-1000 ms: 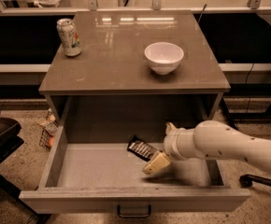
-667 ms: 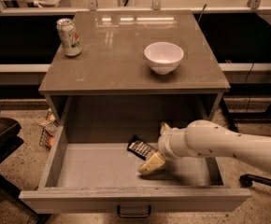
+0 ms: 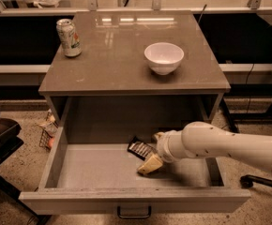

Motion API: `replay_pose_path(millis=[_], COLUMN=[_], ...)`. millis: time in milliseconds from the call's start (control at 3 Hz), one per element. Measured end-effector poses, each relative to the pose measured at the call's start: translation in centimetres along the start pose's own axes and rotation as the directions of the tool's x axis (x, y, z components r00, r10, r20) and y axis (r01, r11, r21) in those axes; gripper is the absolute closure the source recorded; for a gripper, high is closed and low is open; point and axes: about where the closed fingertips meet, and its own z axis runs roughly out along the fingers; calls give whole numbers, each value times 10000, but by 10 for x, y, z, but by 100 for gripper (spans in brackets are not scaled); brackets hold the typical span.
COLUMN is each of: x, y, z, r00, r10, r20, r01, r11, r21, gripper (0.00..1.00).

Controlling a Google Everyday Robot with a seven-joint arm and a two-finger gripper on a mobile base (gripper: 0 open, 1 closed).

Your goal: Pick rxbar chocolate from top drawer and place on counter

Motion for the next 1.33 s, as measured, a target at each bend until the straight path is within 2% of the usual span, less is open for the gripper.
replay_pose_path(millis=[667, 1000, 1333], x=[-4, -7, -7], y=[-1, -1, -1], z=[-5, -8, -8], r00=[10000, 10000, 10000], r10=[0, -1, -2], r20=[0, 0, 0], r01=[0, 1, 2], r11=[10000, 10000, 10000], r21=[0, -1, -2], gripper=[95, 100, 100])
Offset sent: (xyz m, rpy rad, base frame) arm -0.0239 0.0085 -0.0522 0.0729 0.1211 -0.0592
